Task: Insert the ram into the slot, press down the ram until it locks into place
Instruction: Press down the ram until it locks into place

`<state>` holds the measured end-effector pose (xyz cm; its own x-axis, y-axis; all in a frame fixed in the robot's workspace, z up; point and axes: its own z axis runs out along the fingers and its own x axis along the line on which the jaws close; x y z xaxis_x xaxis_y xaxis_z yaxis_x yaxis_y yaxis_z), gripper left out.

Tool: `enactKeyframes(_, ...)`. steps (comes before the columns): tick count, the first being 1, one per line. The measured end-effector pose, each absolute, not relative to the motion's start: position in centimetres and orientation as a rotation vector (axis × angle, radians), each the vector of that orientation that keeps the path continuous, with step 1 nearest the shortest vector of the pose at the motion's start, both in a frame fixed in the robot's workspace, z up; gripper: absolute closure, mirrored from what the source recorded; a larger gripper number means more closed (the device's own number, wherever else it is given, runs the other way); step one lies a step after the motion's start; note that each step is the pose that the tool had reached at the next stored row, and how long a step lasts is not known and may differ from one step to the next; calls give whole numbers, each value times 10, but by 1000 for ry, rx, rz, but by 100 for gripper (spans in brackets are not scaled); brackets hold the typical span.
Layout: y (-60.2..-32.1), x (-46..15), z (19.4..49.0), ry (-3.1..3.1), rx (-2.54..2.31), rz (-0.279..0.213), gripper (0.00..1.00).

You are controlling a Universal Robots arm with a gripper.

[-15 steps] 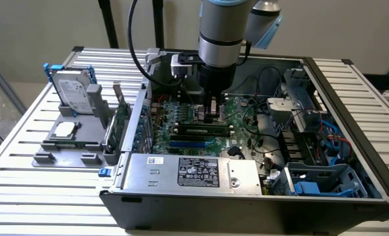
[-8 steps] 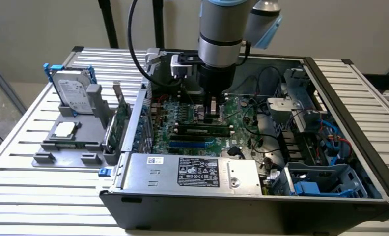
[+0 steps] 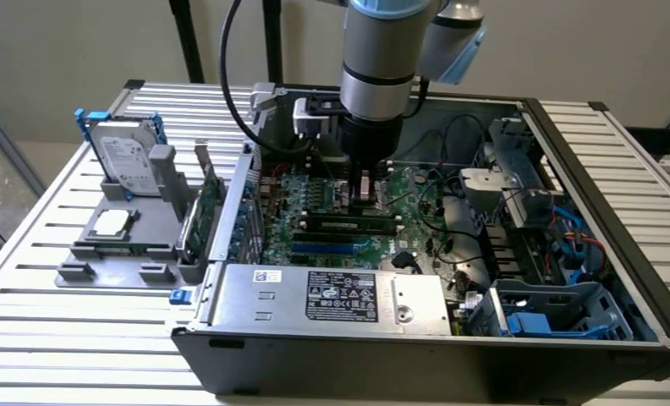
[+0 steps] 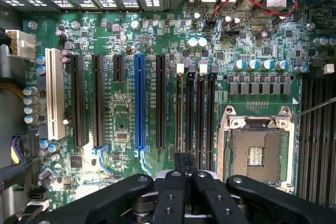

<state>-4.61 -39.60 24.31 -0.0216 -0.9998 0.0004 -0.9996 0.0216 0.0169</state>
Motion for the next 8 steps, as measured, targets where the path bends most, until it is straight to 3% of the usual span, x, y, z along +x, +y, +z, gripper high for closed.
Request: enactKeyframes(8,-395,-46,234,-2227,2194,-23,89)
